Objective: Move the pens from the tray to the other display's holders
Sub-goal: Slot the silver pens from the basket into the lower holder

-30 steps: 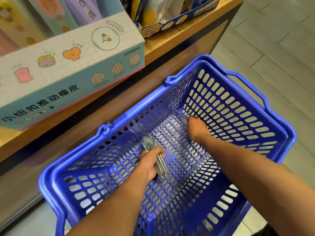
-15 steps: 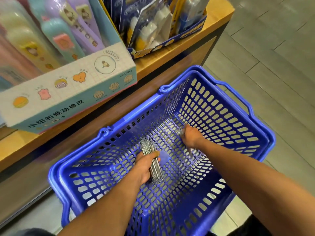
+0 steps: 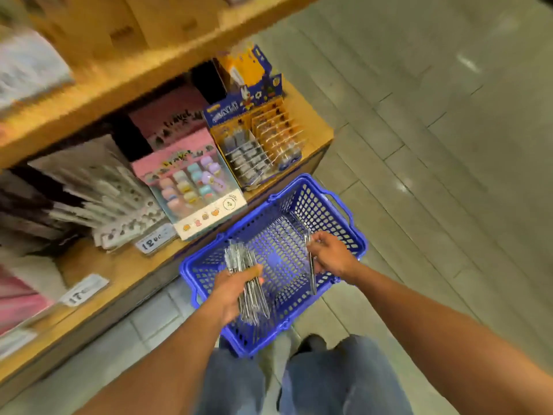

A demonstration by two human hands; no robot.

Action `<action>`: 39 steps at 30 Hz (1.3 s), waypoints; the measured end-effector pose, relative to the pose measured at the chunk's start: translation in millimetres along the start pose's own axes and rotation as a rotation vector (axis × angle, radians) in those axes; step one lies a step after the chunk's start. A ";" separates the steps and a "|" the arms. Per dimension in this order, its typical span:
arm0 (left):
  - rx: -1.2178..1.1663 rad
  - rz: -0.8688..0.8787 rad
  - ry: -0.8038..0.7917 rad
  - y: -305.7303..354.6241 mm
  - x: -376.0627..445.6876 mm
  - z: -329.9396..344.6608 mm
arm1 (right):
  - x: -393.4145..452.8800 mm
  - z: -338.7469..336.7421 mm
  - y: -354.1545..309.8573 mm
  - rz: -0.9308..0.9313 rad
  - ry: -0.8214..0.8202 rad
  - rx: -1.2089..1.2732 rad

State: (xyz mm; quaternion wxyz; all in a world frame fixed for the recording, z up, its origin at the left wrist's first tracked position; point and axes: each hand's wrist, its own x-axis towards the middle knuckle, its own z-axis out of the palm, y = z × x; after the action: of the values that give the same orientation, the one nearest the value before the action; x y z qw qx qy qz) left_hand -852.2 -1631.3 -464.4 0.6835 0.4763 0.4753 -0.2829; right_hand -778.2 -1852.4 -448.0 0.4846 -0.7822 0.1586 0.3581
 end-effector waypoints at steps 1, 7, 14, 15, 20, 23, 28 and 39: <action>-0.010 0.005 -0.001 10.3 -29.7 0.9 | -22.9 -7.4 -15.7 -0.007 0.006 0.018; -0.079 0.042 0.035 56.8 -191.3 4.8 | -142.7 -49.3 -99.5 -0.082 0.051 0.019; -0.273 0.104 0.049 79.7 -312.3 -11.5 | -227.9 -66.9 -171.3 -0.208 -0.043 -0.014; -0.294 0.120 0.056 81.5 -323.5 -16.1 | -235.5 -64.9 -180.0 -0.243 -0.069 -0.033; -0.446 0.225 0.130 80.1 -378.7 -46.1 | -264.4 -37.4 -223.3 -0.363 -0.239 -0.093; -0.514 0.295 0.151 75.4 -412.7 -73.3 | -277.7 -9.9 -252.3 -0.392 -0.325 -0.136; -0.586 0.346 0.238 62.4 -458.3 -136.2 | -308.4 51.6 -298.0 -0.475 -0.424 -0.230; -0.656 0.368 0.238 53.6 -501.1 -313.7 | -366.6 226.5 -356.6 -0.532 -0.430 -0.317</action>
State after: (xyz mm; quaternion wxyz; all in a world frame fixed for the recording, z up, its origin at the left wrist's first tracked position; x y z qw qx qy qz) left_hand -1120.9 -1355.1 -12.9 0.7787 0.3395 0.5232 0.0686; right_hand -912.3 -1520.0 -18.5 0.4559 -0.7682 -0.2130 0.3959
